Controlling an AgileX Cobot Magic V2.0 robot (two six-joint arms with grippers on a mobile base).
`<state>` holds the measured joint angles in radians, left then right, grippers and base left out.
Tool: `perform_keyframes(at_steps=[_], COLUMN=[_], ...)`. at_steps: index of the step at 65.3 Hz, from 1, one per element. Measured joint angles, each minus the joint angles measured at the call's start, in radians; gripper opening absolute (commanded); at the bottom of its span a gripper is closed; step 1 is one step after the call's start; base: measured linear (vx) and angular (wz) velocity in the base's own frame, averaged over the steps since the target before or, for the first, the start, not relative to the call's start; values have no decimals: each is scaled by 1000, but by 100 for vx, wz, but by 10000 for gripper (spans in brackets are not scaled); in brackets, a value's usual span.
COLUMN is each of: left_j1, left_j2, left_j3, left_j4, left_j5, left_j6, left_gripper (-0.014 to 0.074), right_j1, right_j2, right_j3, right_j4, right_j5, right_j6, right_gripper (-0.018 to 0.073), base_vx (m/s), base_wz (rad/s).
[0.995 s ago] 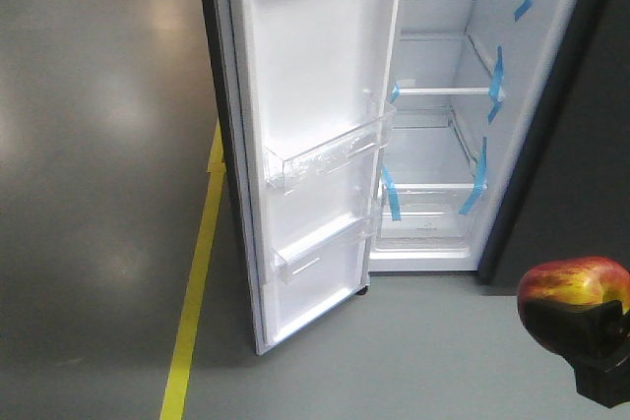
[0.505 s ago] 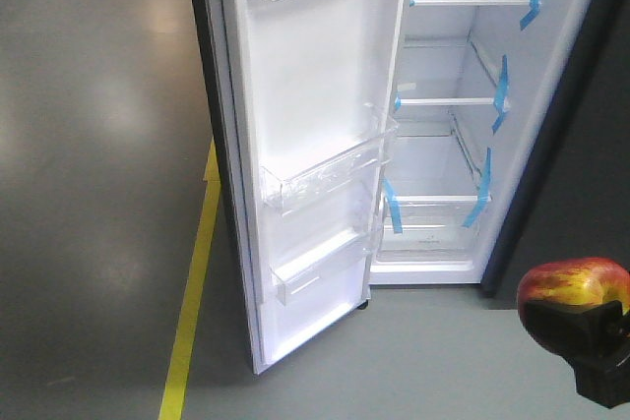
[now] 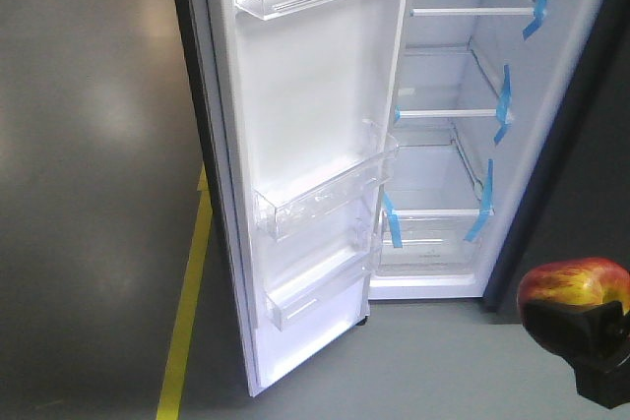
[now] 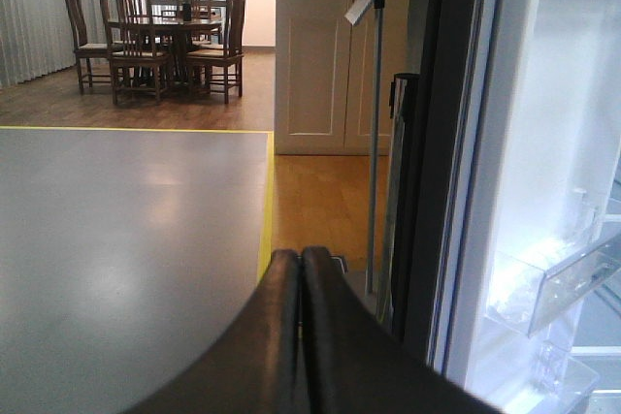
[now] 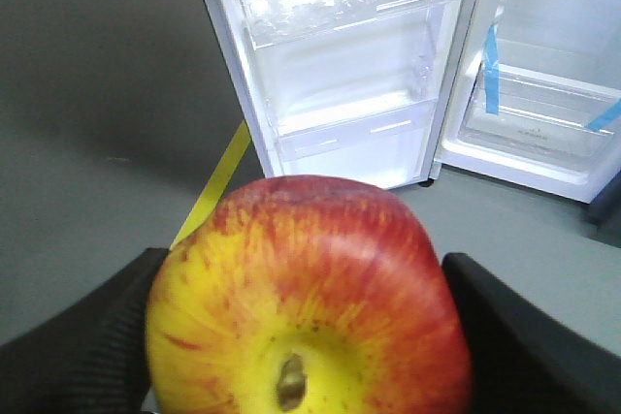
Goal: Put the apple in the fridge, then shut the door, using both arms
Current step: 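Drive up close to the refrigerator shelves, apple still held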
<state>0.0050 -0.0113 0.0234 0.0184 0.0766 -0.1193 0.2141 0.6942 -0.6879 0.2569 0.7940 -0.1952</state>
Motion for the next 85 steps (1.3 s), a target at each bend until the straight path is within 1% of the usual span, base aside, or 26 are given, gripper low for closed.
perform_keyframes(at_steps=[85], left_j1=[0], left_j2=[0], left_j3=[0], left_j4=[0], left_j5=[0], left_j6=[0], left_gripper=[-6], right_j1=[0], right_j2=[0], right_j3=[0], right_j4=[0], right_j5=[0], right_j6=[0], right_gripper=[162], base_vx=[10], base_wz=[-1])
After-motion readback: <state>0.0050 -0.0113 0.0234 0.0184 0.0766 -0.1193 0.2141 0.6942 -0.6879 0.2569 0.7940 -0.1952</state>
